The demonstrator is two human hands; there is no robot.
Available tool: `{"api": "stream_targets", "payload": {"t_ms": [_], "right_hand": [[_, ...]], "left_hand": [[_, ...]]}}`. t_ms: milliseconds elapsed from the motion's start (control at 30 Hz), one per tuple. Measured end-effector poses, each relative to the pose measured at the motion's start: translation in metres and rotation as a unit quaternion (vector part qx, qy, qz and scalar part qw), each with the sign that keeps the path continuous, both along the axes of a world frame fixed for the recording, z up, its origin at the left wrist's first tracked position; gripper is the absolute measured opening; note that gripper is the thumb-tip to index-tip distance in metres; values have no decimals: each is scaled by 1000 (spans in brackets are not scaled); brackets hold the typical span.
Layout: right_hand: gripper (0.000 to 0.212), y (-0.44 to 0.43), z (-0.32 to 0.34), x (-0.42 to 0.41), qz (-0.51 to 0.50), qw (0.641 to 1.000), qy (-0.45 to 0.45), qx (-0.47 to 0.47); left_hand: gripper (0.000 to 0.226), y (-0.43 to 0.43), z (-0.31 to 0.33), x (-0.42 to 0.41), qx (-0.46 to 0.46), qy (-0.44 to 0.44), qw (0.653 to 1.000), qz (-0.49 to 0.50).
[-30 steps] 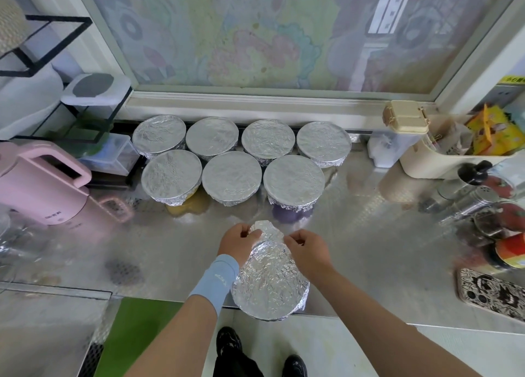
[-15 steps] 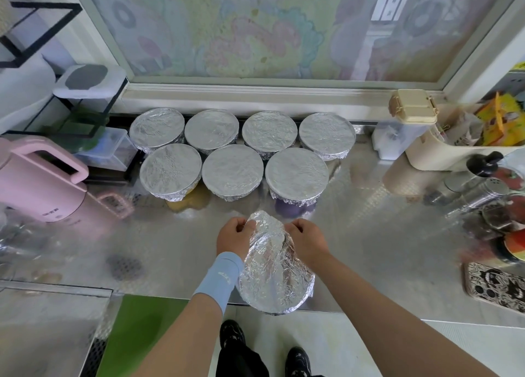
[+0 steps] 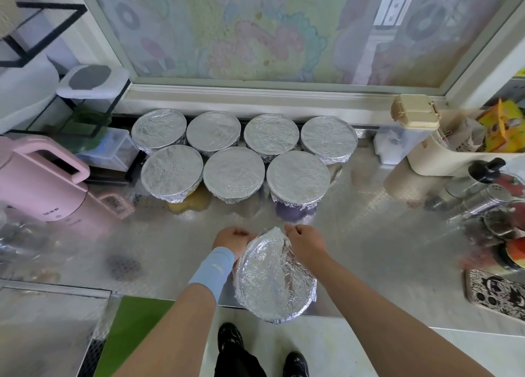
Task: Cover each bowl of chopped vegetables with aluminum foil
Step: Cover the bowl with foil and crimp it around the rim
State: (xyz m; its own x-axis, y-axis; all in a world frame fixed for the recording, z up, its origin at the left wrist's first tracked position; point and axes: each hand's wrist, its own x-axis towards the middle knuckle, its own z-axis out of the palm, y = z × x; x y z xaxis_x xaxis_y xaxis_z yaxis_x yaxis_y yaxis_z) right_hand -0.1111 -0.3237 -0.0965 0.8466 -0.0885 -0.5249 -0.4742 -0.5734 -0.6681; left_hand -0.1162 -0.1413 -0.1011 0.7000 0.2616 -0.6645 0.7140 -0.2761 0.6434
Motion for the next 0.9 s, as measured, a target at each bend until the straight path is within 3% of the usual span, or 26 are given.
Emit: {"api": "stream_targets", "payload": {"t_ms": [100,167,233,367,500,567,633,700,733,800,900], "right_hand": [[47,0,2,-2,12,1000,0,-25],[47,0,2,-3,6,999,-6,-31],[48,1,2,-3,-1,1000,-8,-28],[49,2,-1,-2,-10,1000,2,-26],[49,3,2,-2,-18,1000,6,-11],[40,4,2,-7,1,998,-27,-63],[21,6,-1,-15,25,970,-184,-154],[16,7,-9,-20,121,897,-372,-208],[22,8,-12,-21,193,863,-419,-207],[31,10,-16,-23,309,827,-429,-188],[43,9,-15,-24,370,839,-353,-184]], "left_hand": [[14,-10,17,-17,137,-231,963,-35],[21,-19,18,-36,177,-283,934,-126],[29,-24,11,-50,166,-256,941,-147],[32,-21,4,-48,92,-185,977,-58],[36,-19,9,-44,4,-139,990,-19],[37,-17,11,-45,-41,-137,990,0],[35,-15,13,-48,-46,-161,986,23],[32,-12,12,-57,48,-220,974,36],[30,-11,12,-63,108,-257,960,34],[27,-14,8,-78,177,-301,937,-15],[38,-25,-5,-92,175,-264,941,-120]]}}
